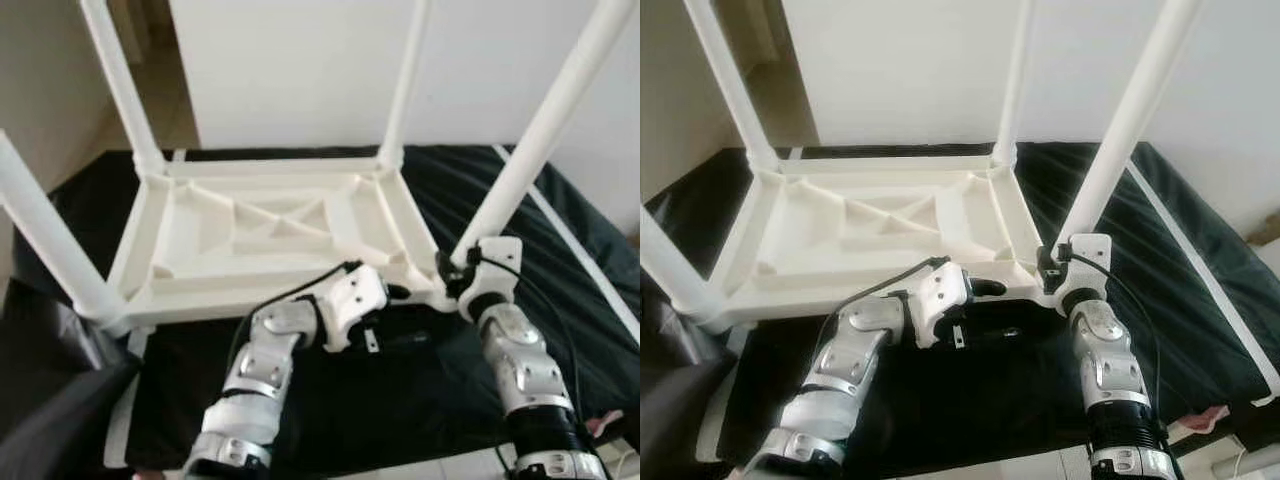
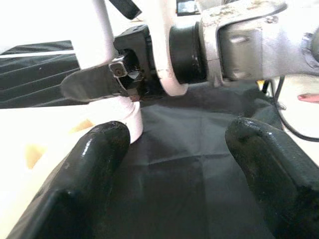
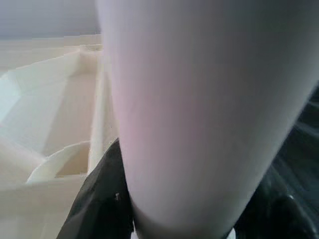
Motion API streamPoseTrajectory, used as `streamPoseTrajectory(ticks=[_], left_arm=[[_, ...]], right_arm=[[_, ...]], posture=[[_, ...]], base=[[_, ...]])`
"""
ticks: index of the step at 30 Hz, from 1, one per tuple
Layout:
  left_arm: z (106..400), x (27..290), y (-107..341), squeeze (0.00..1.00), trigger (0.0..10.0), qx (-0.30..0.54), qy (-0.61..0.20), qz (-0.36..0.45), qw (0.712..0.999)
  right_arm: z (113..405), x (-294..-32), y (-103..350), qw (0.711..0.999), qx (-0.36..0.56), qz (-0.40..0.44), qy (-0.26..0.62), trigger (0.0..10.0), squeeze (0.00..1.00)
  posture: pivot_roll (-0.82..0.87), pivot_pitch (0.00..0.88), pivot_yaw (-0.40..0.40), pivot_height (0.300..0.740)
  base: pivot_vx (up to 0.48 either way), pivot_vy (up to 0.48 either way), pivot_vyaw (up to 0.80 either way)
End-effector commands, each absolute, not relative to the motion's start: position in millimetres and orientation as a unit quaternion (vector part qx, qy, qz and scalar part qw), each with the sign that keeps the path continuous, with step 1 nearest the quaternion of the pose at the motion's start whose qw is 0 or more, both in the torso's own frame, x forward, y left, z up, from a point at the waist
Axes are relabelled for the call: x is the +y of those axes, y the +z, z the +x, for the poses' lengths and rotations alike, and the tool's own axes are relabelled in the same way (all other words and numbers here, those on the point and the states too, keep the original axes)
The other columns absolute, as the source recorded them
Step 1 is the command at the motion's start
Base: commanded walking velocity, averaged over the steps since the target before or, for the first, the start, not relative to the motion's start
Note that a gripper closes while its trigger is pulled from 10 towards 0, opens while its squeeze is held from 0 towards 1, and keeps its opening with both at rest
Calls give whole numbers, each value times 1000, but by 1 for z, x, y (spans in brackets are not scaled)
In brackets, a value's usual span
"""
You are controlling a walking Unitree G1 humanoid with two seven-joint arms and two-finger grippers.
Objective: Building children table
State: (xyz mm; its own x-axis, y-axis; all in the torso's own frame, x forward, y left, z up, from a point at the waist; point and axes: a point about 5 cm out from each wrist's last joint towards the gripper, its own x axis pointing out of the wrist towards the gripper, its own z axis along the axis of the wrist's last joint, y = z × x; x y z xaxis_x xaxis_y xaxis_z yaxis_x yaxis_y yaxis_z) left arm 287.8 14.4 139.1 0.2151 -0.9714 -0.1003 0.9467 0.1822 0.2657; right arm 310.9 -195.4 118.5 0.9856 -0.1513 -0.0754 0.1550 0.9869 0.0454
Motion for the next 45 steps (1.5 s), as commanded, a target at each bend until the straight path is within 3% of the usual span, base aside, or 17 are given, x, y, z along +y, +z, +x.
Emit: streamPoseTrajectory(ticks=[1,8,20,21,35,36,37,45], left_arm=[[306,22,138,0,10000,-61,-441,130,886],[306,18,142,0,10000,-64,-430,114,893],[309,7,157,0,10000,-89,-428,92,895],[309,6,160,0,10000,-92,-426,84,896],[308,3,166,0,10000,-104,-427,73,895],[308,4,167,0,10000,-105,-427,76,895],[308,5,167,0,10000,-106,-429,79,894],[312,13,164,0,10000,-102,-432,93,891]], right_arm=[[296,-207,87,979,111,52,-164,10000,0],[293,-201,89,958,99,81,-255,10000,0],[298,-182,107,969,62,99,-216,10000,0],[297,-182,110,971,49,98,-211,10000,1000],[276,-190,111,986,13,47,-157,10000,1000],[270,-188,109,989,11,40,-143,10000,753],[267,-185,108,991,10,36,-132,10000,0],[258,-168,100,997,23,34,-72,10000,0]], posture=[[-48,0,-21,740],[-46,0,-23,740],[-45,0,-34,740],[-43,0,-35,740],[-46,0,-33,740],[-51,0,-31,740],[-52,0,-29,740],[-66,0,-16,740]], base=[[0,0,0],[0,0,0],[0,0,0],[0,0,0],[0,0,0],[0,0,0],[0,0,0],[0,0,0]])
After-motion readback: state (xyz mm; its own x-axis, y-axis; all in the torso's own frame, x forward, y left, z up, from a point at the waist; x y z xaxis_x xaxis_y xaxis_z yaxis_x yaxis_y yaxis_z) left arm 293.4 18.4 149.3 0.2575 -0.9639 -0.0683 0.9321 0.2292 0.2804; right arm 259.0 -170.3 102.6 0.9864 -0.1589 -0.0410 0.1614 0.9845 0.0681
